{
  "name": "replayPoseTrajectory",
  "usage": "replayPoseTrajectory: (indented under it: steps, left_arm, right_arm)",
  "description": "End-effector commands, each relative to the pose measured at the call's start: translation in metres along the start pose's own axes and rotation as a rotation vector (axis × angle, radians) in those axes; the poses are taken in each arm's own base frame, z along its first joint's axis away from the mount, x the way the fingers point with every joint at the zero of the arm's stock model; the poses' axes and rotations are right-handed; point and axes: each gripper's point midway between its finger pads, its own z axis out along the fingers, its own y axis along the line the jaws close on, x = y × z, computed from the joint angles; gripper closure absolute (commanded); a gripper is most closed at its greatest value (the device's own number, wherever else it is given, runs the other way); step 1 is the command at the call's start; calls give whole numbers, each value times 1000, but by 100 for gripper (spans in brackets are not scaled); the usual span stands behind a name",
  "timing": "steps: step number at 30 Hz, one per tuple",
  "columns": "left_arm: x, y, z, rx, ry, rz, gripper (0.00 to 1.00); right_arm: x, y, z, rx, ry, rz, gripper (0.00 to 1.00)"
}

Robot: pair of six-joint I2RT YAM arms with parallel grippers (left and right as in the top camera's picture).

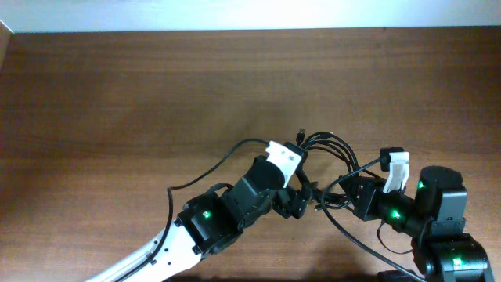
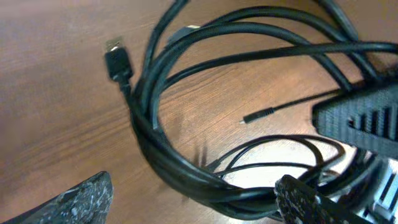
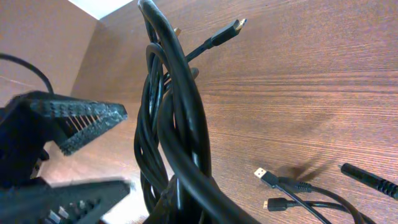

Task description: Untangle cables

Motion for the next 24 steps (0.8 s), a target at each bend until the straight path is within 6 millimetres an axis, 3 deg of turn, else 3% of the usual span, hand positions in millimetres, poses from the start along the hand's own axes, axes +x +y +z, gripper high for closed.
replayPoseTrajectory:
  steps: [1, 4, 7, 10, 13, 18, 24]
  left_arm:
    - [-14, -17, -9, 81, -52, 300, 7]
    - [-18, -18, -19, 81, -72, 415, 3]
    - [-3, -17, -26, 94, -19, 547, 1]
    - [19, -36, -30, 243, 29, 703, 1]
    - [26, -58, -37, 392, -15, 878, 0]
    - [26, -58, -36, 396, -63, 1135, 1]
    - [36, -61, -27, 447, -53, 1203, 4]
  right_arm:
    - [-2, 0, 0, 0, -10, -7, 96]
    - [-2, 0, 0, 1, -10, -6, 96]
    - [-2, 0, 0, 0, -10, -6, 96]
    - [-2, 0, 0, 0, -10, -6, 96]
    - [-2, 0, 0, 0, -10, -6, 96]
    - [-2, 0, 0, -3, -7, -5, 96]
    - [0, -3, 4, 0, 14, 8, 96]
